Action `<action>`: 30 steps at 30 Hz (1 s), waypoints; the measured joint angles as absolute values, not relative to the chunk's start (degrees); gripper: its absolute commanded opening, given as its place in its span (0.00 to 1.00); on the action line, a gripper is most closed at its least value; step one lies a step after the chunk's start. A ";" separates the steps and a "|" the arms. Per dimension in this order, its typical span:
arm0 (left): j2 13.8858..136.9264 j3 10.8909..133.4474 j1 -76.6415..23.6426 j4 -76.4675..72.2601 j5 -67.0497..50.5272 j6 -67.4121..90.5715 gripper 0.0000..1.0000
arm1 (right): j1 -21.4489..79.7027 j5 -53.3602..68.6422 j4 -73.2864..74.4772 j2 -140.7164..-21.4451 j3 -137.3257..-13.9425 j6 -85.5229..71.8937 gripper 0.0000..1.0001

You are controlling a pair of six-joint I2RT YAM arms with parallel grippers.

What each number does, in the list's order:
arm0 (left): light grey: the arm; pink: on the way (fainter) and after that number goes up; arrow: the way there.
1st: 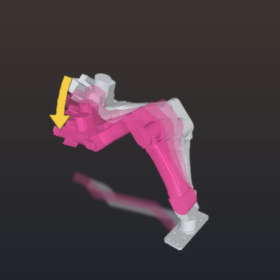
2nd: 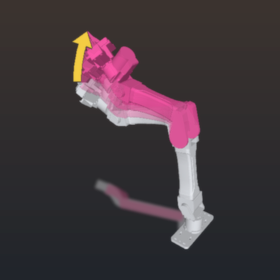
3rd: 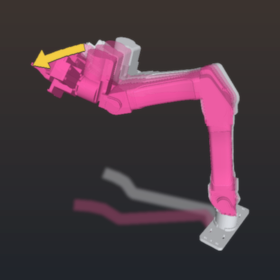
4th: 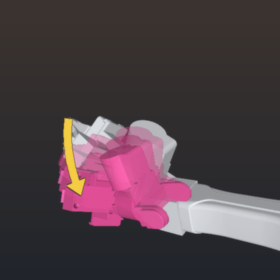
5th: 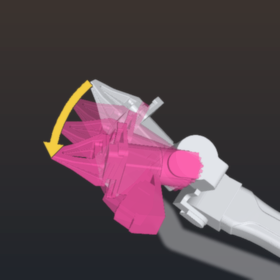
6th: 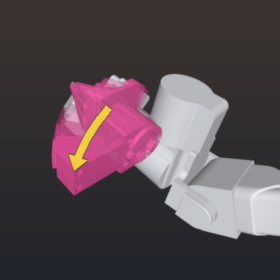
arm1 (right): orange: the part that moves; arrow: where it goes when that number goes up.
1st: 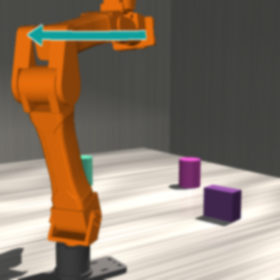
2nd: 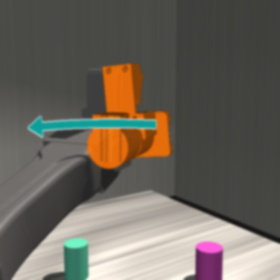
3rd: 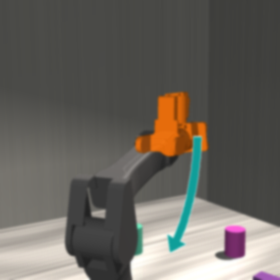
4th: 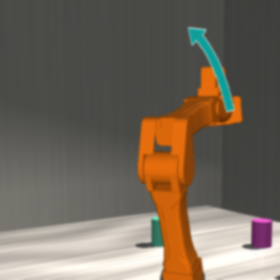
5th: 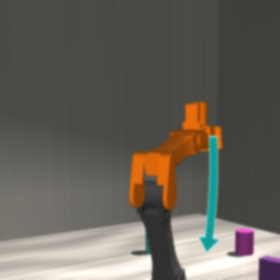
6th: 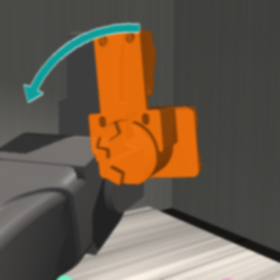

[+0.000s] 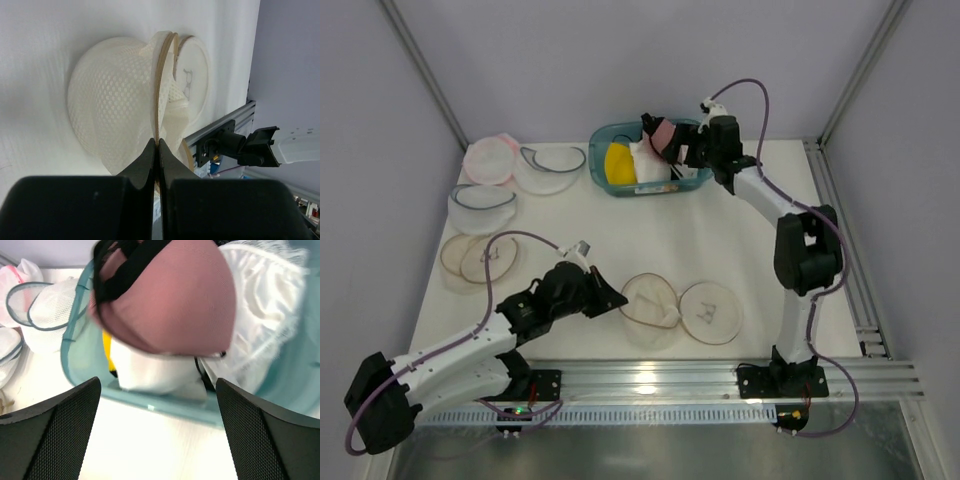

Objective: Unzip the laundry bag and remove the bra

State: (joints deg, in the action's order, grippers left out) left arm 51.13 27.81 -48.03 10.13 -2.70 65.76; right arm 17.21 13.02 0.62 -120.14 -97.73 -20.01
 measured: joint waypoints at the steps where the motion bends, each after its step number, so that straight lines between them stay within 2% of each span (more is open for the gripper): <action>1: 50.76 27.79 -48.03 10.24 -2.52 65.76 0.00 | 17.41 10.92 0.51 -115.31 -93.36 -19.59 0.99; 8: 49.65 27.24 -48.03 11.44 -1.65 65.56 0.00 | 21.17 -6.48 1.52 -86.37 -75.96 -16.78 0.99; 14: 49.10 24.05 -48.03 9.85 0.60 65.54 0.00 | 26.72 -14.68 7.86 -70.32 -58.52 -19.53 0.99; 20: 50.76 17.54 -48.03 3.55 2.37 65.52 0.00 | 37.39 -19.25 19.49 -54.06 -39.64 -28.58 0.99; 25: 52.53 15.68 -48.03 -0.51 2.26 65.21 0.00 | 46.41 -21.45 27.11 -39.53 -34.09 -37.34 0.99; 30: 49.91 16.56 -48.03 0.19 1.43 63.94 0.00 | 49.47 -23.83 36.77 -33.67 -34.28 -42.85 0.99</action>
State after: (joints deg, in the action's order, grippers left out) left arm 49.91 16.56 -48.03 0.19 1.43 63.94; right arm 49.47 -23.83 36.77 -33.67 -34.28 -42.85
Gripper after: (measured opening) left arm 0.006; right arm 0.994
